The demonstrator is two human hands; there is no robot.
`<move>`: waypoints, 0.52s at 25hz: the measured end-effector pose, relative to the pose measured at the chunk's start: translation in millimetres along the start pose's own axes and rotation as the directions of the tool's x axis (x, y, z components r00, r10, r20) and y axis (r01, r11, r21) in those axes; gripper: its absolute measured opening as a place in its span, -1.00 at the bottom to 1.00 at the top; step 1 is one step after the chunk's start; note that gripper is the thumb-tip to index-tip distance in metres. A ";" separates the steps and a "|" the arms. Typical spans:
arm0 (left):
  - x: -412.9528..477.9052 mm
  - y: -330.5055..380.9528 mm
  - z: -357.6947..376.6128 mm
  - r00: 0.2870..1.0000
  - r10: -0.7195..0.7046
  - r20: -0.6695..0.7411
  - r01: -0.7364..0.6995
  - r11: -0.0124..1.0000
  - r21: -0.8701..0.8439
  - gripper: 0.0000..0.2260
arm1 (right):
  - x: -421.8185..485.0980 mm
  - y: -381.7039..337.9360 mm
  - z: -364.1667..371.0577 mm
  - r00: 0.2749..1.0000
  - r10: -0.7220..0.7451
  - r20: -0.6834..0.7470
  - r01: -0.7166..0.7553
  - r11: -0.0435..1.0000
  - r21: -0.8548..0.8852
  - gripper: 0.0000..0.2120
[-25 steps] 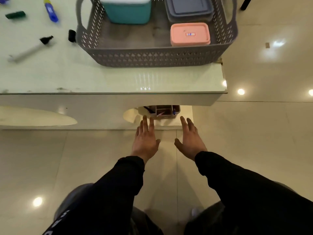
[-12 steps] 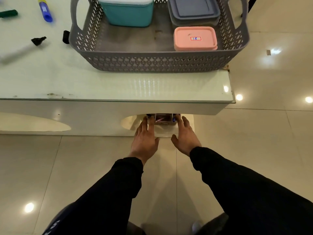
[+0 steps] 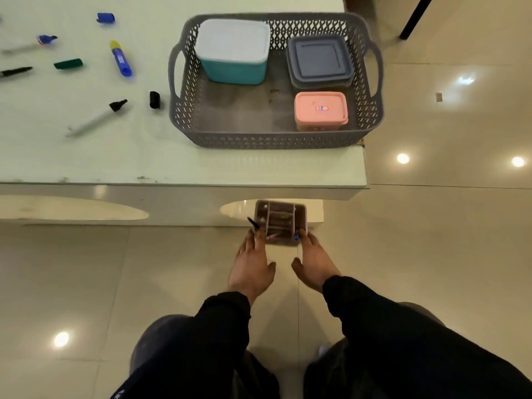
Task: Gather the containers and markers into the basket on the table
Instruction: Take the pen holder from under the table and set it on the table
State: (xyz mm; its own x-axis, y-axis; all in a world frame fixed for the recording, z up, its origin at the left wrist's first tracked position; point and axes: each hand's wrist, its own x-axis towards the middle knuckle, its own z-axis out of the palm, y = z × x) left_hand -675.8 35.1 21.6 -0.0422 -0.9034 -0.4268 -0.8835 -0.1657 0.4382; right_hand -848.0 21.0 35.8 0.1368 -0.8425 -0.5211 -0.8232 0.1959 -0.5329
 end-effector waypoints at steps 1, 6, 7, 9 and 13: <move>-21.8 7.0 -14.1 0.999 -0.020 0.039 0.020 1.000 0.002 -0.19 | -24.6 -9.2 -7.6 0.999 0.021 0.042 -0.021 1.000 -0.003 -0.29; -133.1 48.4 -107.0 0.970 -0.096 0.223 0.103 0.994 -0.020 -0.18 | -153.1 -76.4 -65.4 0.974 0.119 0.191 -0.120 0.993 -0.010 -0.23; -153.9 59.0 -132.2 0.968 -0.091 0.233 0.099 0.995 -0.024 -0.17 | -178.7 -96.2 -82.4 0.969 0.128 0.212 -0.130 0.992 -0.006 -0.21; -190.6 79.7 -187.1 0.971 -0.077 0.227 0.087 0.996 -0.031 -0.16 | -224.1 -140.8 -120.6 0.963 0.134 0.235 -0.138 0.990 0.002 -0.19; -232.3 108.8 -291.4 0.983 -0.025 0.184 0.033 0.999 -0.040 -0.18 | -276.8 -226.1 -191.0 0.972 0.131 0.194 -0.133 0.991 0.000 -0.18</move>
State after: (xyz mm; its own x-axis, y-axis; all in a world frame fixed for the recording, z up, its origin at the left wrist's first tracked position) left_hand -626.1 111.6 399.0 -0.1054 -0.8106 -0.5760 -0.8650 -0.2110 0.4552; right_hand -805.0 114.1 427.8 0.1321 -0.6964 -0.7054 -0.8341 0.3064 -0.4587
